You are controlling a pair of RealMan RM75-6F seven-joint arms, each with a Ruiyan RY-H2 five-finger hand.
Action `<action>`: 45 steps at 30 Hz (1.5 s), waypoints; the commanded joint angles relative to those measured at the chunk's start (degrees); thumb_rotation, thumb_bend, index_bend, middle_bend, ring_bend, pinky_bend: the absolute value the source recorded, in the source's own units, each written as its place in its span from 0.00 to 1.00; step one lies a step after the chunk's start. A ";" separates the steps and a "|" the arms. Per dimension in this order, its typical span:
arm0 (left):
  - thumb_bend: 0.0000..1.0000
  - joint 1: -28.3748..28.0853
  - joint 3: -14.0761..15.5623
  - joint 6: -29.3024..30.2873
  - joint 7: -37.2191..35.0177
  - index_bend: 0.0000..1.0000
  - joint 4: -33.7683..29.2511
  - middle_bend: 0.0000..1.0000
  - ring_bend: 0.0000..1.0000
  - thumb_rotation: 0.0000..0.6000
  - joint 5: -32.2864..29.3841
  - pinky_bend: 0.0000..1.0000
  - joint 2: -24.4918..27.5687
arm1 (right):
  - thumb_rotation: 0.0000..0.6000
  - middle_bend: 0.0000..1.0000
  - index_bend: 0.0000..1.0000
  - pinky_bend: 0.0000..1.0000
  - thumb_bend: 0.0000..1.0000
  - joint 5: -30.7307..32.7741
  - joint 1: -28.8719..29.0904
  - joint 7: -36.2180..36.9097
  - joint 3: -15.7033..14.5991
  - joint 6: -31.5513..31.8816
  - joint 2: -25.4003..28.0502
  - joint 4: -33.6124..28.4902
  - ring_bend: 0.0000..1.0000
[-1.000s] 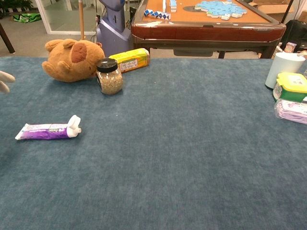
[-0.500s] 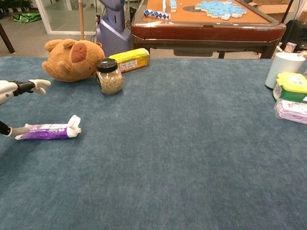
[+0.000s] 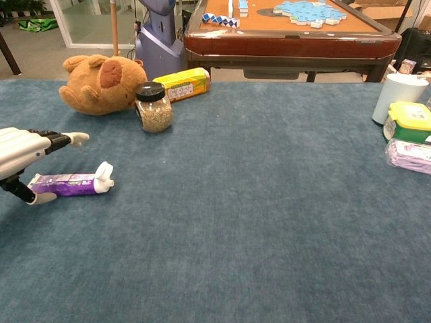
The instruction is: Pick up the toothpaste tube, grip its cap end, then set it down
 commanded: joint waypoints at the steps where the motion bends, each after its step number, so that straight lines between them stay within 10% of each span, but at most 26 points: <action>1: 0.20 -0.88 0.27 -0.90 -0.90 0.00 2.36 0.12 0.13 1.00 -0.04 0.16 -1.12 | 1.00 0.26 0.22 0.19 0.09 -0.02 -0.07 0.08 -0.01 0.10 -0.08 0.08 0.16; 13: 0.20 -3.04 -0.80 -1.46 -3.93 0.02 9.52 0.13 0.13 1.00 -0.75 0.16 -2.92 | 1.00 0.26 0.22 0.19 0.09 0.42 -0.09 0.08 0.00 -0.28 -0.41 0.30 0.16; 20: 0.20 -3.37 0.47 -1.73 -5.90 0.30 7.91 0.23 0.15 1.00 0.23 0.16 -1.39 | 1.00 0.26 0.22 0.19 0.09 0.66 0.04 0.42 -0.06 -0.81 -0.73 0.66 0.16; 45: 0.22 -5.54 1.66 -4.74 -5.80 0.43 6.53 0.42 0.24 1.00 -0.24 0.16 -0.44 | 1.00 0.26 0.22 0.19 0.09 1.08 -0.98 2.43 -0.28 -0.16 -0.69 1.96 0.16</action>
